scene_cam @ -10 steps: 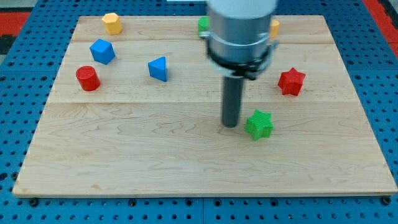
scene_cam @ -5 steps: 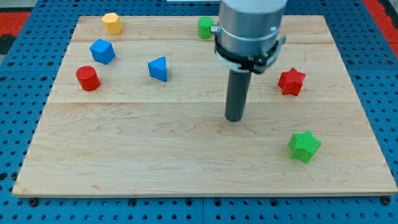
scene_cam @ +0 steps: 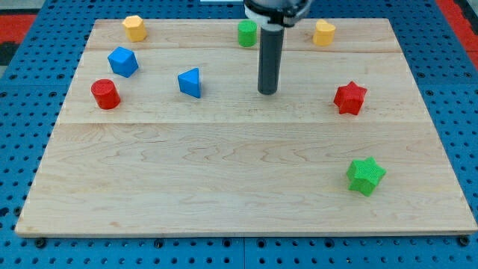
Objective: Move blue triangle at bottom center
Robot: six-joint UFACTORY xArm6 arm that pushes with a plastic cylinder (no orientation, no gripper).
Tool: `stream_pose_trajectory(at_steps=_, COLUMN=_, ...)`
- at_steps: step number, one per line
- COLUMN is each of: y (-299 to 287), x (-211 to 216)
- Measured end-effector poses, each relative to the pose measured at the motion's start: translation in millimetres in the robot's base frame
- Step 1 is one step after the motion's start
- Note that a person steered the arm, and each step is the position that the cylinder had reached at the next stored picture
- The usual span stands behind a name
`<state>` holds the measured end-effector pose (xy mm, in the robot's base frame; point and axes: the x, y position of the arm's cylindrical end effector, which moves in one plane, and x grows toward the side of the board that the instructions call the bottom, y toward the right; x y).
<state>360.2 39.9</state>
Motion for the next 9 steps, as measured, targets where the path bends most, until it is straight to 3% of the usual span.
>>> stream_pose_trajectory(at_steps=2, y=-75, x=-77)
stream_pose_trajectory(at_steps=3, y=-129, x=-74)
stream_pose_trajectory(at_steps=6, y=-109, x=93)
stream_pose_trajectory(at_steps=7, y=-85, x=125)
stream_pose_trajectory(at_steps=9, y=-59, x=113)
